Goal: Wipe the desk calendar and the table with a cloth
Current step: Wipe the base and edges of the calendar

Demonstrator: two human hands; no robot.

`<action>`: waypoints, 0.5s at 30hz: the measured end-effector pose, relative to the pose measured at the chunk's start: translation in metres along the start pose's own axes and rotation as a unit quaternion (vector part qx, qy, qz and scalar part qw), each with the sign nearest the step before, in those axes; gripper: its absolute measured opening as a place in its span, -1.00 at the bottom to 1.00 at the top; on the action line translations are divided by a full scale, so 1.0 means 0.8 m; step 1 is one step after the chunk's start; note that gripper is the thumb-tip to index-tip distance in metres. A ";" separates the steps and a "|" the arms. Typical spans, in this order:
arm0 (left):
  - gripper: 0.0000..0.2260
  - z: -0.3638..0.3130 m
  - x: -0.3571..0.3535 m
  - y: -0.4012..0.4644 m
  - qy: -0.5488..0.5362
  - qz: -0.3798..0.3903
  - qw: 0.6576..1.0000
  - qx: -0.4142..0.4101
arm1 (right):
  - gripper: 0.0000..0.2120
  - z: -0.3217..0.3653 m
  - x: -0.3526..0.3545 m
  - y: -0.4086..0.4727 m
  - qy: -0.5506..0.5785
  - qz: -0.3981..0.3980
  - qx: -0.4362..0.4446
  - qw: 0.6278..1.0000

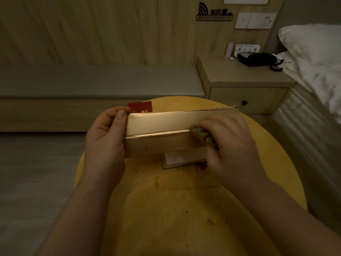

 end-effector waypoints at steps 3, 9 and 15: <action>-0.79 -0.001 0.001 0.003 -0.009 -0.010 1.000 -0.004 | -0.63 -0.005 0.006 0.000 -0.006 -0.011 0.001 1.000; -0.81 0.001 0.004 0.004 -0.018 -0.012 1.000 -0.004 | -0.63 -0.052 0.053 -0.013 -0.077 -0.028 -0.075 0.994; -0.82 0.001 0.006 0.003 -0.008 -0.005 1.000 -0.002 | -0.59 -0.062 0.064 -0.017 -0.094 -0.035 -0.080 0.992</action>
Point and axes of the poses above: each hand's wrist, its own y-axis towards the middle knuckle, its own x-axis out of the back of the hand, z = x × y, the point moved 1 cm from there along y, towards the middle knuckle, and after that the axes turned 14 degrees about y, right-handed, at the moved point
